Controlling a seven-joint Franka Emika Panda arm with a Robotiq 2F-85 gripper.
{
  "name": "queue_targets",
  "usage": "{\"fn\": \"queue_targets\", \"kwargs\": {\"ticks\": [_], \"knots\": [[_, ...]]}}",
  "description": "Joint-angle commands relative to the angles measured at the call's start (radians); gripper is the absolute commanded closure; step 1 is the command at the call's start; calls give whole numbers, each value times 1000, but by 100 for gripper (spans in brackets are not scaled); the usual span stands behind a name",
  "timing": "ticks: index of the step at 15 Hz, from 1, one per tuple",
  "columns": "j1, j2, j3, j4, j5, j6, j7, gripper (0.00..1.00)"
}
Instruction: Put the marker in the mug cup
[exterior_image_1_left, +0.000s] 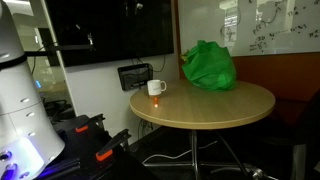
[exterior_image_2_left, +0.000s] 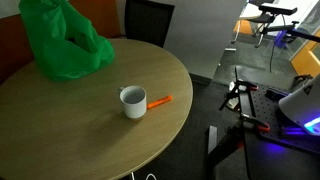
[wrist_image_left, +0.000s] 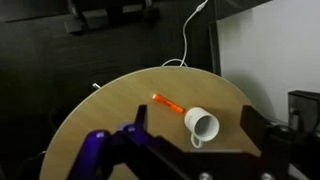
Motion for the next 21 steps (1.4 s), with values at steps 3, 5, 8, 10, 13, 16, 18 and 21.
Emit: {"fn": "queue_targets", "kwargs": {"ticks": [3, 5, 8, 10, 13, 16, 18, 21], "knots": [[-22, 1, 18, 2, 6, -3, -6, 0], [-22, 1, 18, 2, 6, -3, -6, 0], [-22, 1, 18, 2, 6, -3, -6, 0], [-22, 1, 18, 2, 6, -3, -6, 0], [-3, 34, 26, -20, -49, 63, -149, 0], [10, 78, 46, -86, -107, 248, -264, 0], [26, 119, 56, -137, -118, 388, -340, 0], [58, 188, 76, -207, -127, 571, -453, 0]]}}
